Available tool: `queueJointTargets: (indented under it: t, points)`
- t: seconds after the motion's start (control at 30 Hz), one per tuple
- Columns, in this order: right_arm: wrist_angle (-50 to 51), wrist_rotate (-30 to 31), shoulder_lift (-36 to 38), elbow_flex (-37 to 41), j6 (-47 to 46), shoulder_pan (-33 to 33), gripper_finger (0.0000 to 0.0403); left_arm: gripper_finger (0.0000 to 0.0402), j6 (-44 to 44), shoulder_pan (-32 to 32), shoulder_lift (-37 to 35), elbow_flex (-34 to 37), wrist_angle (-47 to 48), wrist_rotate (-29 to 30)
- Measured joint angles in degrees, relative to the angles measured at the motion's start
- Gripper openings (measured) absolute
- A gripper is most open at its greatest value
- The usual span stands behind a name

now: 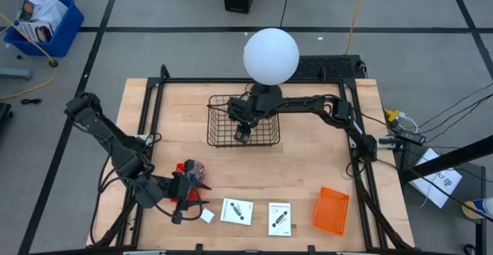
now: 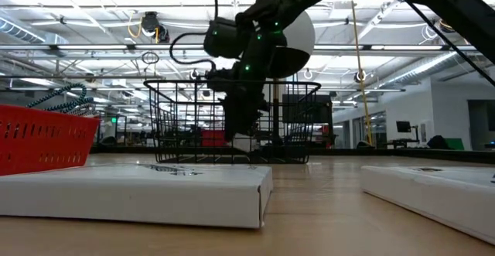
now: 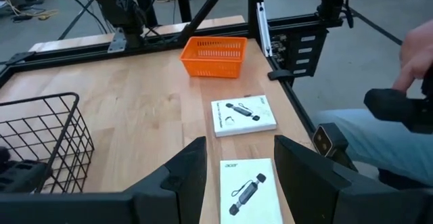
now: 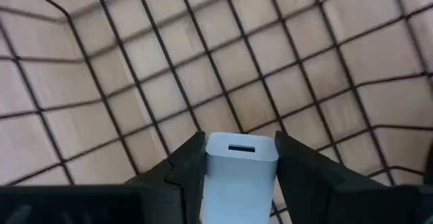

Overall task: Pick and place items into bin
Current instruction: Put the top white charger adapter into the wire basket

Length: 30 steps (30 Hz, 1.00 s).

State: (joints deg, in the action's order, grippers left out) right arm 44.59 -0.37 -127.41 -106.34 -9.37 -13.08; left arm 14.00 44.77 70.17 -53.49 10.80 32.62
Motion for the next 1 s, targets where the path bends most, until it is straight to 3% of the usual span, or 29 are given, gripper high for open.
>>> queueJointTargets:
  t: [0.5,1.0]
  points:
    - [-0.6,-2.4,-2.7,0.0,1.0,-0.5,0.0149,0.0177,0.1,0.0,0.0,0.0,0.1,-0.1]
    - [-3.1,0.6,0.7,0.1,4.7,0.0,0.0224,0.0177,1.2,0.0,0.0,0.0,1.0,-0.2]
